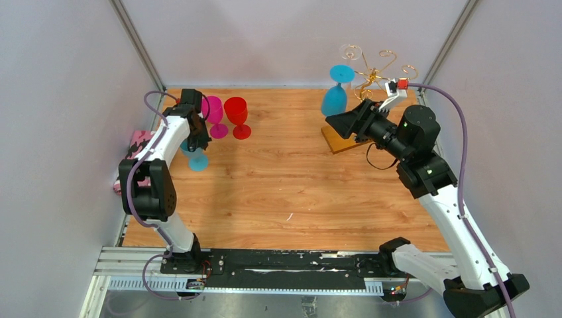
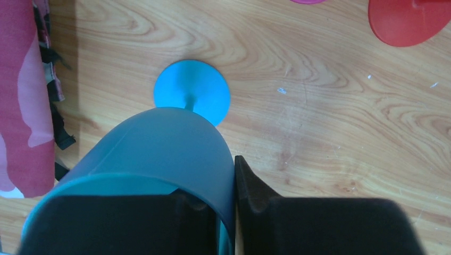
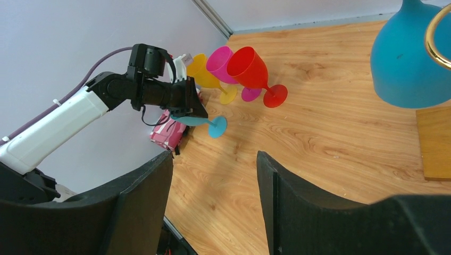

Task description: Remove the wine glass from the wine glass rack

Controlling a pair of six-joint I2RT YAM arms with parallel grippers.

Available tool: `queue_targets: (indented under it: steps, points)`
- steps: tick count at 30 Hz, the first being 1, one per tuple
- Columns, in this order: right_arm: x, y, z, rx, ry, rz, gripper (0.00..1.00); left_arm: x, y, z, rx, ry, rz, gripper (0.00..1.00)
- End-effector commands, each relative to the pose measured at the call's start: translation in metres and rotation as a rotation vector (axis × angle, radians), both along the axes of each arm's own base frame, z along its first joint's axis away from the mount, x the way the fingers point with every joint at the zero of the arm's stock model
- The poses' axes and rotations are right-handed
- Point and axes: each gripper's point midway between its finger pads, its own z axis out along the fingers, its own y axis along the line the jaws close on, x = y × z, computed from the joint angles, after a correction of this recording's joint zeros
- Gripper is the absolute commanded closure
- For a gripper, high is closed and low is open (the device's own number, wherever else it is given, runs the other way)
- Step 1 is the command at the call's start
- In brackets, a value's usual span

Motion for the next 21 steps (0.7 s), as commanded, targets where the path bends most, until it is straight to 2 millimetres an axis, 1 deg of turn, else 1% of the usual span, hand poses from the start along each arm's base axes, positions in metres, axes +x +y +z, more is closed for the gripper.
queue_targets:
  steps: [1,3,7,8,12,14,16,19,21]
  points:
    - [-0.001,-0.002,0.007,0.034,-0.023,0.019,0.36,0.009,0.004,0.007,0.019,-0.020,-0.013,0.70]
    - [-0.002,-0.003,0.007,0.035,-0.023,0.018,0.35,0.010,0.005,0.014,0.023,-0.037,-0.010,0.60]
    - [-0.003,-0.002,0.006,0.043,-0.019,0.025,0.35,0.011,0.006,0.036,0.025,-0.091,-0.004,0.44]
    - [-0.002,-0.002,0.005,0.045,-0.015,0.028,0.35,0.011,0.007,0.043,0.029,-0.105,-0.004,0.42]
    - [-0.002,0.000,0.004,0.053,-0.011,0.039,0.36,0.012,0.008,0.076,0.039,-0.165,-0.007,0.42]
    - [-0.002,0.000,0.002,0.056,-0.008,0.040,0.36,0.014,0.009,0.098,0.043,-0.218,-0.008,0.42]
    - [-0.001,0.001,-0.001,0.055,-0.006,0.041,0.37,0.014,0.006,0.125,0.030,-0.272,-0.015,0.42]
    - [0.002,-0.001,-0.008,0.048,0.004,0.022,0.43,0.013,-0.009,0.179,-0.042,-0.417,-0.056,0.42]
    - [0.005,-0.004,-0.011,0.045,0.013,0.000,0.44,0.008,-0.024,0.220,-0.105,-0.532,-0.108,0.43]
